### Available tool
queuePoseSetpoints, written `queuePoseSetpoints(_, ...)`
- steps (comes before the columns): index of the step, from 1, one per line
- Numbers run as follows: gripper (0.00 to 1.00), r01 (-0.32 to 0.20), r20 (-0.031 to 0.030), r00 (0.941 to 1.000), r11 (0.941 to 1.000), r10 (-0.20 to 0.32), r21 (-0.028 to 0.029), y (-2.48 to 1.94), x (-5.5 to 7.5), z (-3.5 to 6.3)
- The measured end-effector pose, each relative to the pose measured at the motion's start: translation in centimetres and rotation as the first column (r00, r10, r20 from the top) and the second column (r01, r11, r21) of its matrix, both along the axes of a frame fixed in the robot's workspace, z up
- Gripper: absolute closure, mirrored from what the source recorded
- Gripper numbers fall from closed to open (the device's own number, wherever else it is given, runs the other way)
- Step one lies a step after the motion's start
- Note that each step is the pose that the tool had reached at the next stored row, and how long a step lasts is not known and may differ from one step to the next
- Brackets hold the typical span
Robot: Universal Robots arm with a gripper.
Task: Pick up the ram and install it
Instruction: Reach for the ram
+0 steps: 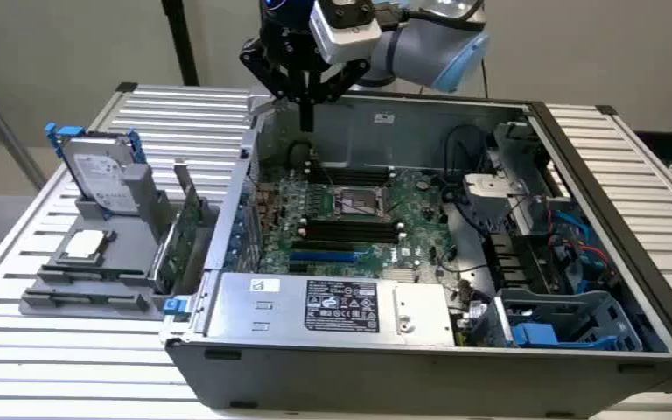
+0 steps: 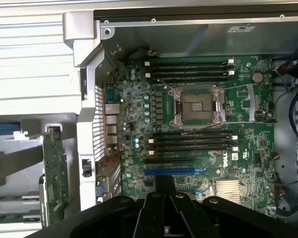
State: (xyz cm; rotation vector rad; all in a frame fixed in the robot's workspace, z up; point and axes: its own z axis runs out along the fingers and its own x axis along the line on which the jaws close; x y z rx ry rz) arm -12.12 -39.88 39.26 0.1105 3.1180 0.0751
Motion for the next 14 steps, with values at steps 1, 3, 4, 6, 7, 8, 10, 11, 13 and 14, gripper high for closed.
queuePoseSetpoints(1,1.0,0.0,0.0,1.0,1.0,0.0,0.0,0.0,0.0,0.0)
queuePoseSetpoints(3,1.0,0.0,0.0,1.0,1.0,0.0,0.0,0.0,0.0,0.0)
queuePoseSetpoints(4,1.0,0.0,0.0,1.0,1.0,0.0,0.0,0.0,0.0,0.0)
queuePoseSetpoints(6,1.0,0.0,0.0,1.0,1.0,0.0,0.0,0.0,0.0,0.0)
queuePoseSetpoints(7,1.0,0.0,0.0,1.0,1.0,0.0,0.0,0.0,0.0,0.0)
queuePoseSetpoints(8,1.0,0.0,0.0001,1.0,1.0,0.0,0.0,0.0,0.0,0.0)
queuePoseSetpoints(10,1.0,0.0,0.0,1.0,1.0,0.0,0.0,0.0,0.0,0.0)
queuePoseSetpoints(11,1.0,0.0,0.0,1.0,1.0,0.0,0.0,0.0,0.0,0.0)
queuePoseSetpoints(13,1.0,0.0,0.0,1.0,1.0,0.0,-0.0001,-0.01,0.0,0.0)
queuePoseSetpoints(14,1.0,0.0,-0.0001,1.0,1.0,0.0,-0.0002,-0.07,-0.01,0.01)
